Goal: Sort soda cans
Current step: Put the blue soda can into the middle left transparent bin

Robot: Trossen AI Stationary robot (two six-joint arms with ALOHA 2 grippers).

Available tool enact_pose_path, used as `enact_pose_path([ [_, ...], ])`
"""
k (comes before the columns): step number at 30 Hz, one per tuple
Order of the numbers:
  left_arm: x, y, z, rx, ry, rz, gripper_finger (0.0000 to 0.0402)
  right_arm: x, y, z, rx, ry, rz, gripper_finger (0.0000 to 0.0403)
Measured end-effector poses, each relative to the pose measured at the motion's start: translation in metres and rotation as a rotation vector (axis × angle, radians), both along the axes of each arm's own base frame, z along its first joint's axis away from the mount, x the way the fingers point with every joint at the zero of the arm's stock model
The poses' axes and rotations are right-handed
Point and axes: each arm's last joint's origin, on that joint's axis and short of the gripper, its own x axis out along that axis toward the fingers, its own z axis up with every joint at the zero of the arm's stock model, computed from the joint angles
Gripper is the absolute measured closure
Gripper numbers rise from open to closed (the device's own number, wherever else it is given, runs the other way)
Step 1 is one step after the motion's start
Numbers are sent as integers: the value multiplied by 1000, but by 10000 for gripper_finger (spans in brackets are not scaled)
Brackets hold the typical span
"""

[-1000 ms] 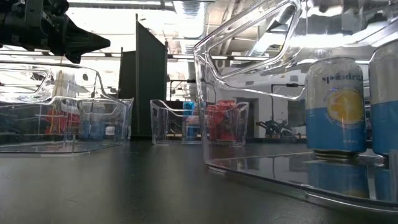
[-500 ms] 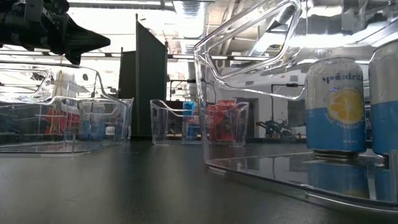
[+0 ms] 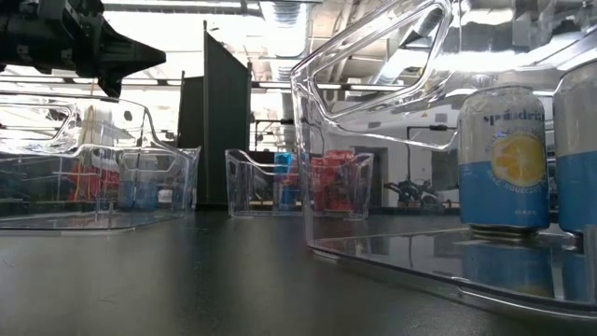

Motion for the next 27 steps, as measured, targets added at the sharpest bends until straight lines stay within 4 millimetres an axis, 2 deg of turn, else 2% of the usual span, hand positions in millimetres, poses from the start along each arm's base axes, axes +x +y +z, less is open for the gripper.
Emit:
enact_pose_path([
  [6, 0, 0, 0, -1, -1, 0, 401, -10, 13, -20, -41, 64, -3, 20],
  [12, 0, 0, 0, -8, -4, 0, 401, -11, 25, -37, -83, 115, -3, 20],
  [20, 0, 0, 0, -7, -4, 0, 401, -6, 25, -39, -92, 119, -11, 20],
  [27, 0, 0, 0, -1, -1, 0, 401, 15, 16, -39, -114, 127, 2, 20],
])
